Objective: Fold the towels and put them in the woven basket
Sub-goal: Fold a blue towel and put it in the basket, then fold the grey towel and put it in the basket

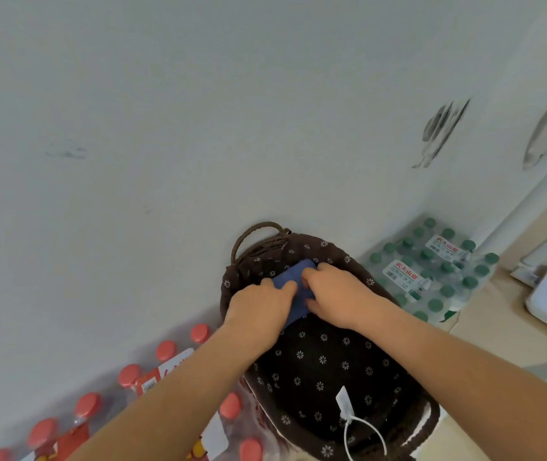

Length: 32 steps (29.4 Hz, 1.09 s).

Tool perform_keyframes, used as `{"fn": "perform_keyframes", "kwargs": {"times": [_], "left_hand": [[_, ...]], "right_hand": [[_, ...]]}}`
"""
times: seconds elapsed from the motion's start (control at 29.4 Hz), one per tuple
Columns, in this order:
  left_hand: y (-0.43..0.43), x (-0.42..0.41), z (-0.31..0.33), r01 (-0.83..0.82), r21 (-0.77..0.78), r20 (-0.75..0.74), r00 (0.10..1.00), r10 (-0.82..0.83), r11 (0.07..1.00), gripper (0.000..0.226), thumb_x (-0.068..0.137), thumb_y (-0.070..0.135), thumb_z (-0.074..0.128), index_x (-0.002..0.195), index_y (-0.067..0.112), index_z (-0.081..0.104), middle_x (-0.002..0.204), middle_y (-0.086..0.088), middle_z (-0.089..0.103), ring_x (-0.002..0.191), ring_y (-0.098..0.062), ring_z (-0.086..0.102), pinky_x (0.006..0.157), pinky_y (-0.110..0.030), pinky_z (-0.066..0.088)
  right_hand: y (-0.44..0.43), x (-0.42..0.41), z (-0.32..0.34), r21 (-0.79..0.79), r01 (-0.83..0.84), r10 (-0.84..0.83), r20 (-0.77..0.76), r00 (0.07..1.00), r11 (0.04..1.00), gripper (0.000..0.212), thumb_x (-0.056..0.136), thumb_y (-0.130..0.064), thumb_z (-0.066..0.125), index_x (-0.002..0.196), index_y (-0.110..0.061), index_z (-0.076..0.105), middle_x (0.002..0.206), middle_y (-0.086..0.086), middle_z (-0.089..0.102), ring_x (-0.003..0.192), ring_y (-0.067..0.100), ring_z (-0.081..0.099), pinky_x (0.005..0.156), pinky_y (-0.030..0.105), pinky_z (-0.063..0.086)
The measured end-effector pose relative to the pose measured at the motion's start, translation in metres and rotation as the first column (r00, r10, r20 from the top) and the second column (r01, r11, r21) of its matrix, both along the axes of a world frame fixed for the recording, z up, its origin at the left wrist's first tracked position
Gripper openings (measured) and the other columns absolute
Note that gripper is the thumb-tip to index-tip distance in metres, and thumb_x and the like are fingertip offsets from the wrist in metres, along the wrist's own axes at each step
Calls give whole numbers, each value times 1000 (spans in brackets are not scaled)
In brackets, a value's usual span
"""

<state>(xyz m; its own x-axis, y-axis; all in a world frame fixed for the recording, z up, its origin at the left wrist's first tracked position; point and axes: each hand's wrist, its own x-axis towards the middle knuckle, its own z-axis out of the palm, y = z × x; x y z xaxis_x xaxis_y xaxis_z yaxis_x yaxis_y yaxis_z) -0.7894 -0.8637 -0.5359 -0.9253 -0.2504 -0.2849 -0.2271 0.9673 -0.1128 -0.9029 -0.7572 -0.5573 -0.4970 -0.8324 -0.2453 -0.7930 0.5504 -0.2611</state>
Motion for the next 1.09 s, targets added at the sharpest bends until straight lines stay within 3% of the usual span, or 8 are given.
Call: {"fn": "perform_keyframes", "kwargs": {"times": [0.14,0.24,0.37,0.54,0.68,0.85,0.95,1.09], "left_hand": [[7,-9,-6,-38,-22,57,998,39,999,55,86,18,63,130,16,30,117,-15,46,99,-31,54,62,-37,37],[-2,-7,-3,-21,22,8,1000,21,1000,41,87,21,61,122,16,40,112,-11,50,99,-29,53,62,-37,37],[-12,14,9,10,155,-268,963,32,988,27,94,27,46,120,24,55,108,0,57,103,-22,54,74,-37,47],[-15,55,32,62,449,-574,784,235,891,23,93,22,51,111,28,66,94,12,67,83,-8,59,74,-25,45],[-14,102,35,55,567,-559,758,335,822,20,92,20,55,103,30,69,56,15,54,52,-5,51,61,-28,47],[-20,181,3,141,508,-529,830,179,850,25,84,16,56,98,35,66,81,17,62,73,-2,53,64,-25,46],[-27,219,-19,172,484,-487,868,101,858,16,82,23,57,93,31,66,86,13,64,84,-12,58,66,-30,50],[-39,259,-53,221,400,-361,930,-68,889,18,84,31,50,95,28,64,97,6,60,95,-21,56,70,-33,50]], "right_hand": [[-3,6,-3,44,-1,2,-24,1000,999,26,93,-22,53,114,-8,47,111,13,48,88,30,57,66,35,43],[1,0,7,50,10,-12,43,999,999,32,92,-28,53,119,-10,50,114,11,49,94,27,56,78,37,47],[11,1,32,-37,15,-11,82,997,999,37,92,-31,53,128,-20,52,114,2,56,103,20,56,87,31,44],[27,28,67,-239,174,-123,216,969,955,23,92,-29,54,113,-29,61,99,-11,65,90,7,60,84,28,48],[36,72,85,-376,298,-205,267,942,878,15,90,-27,56,102,-31,65,83,-16,64,73,1,59,70,19,46],[40,159,75,-496,400,-243,351,904,771,10,90,-20,59,93,-25,68,72,-6,68,62,17,62,64,27,50],[38,214,54,-503,474,-305,384,872,722,12,89,-14,60,88,-22,69,70,-11,66,61,6,60,59,17,46],[41,290,13,-454,635,-454,450,769,625,17,88,-13,59,90,-27,69,84,-16,68,79,-1,63,63,8,41]]}}
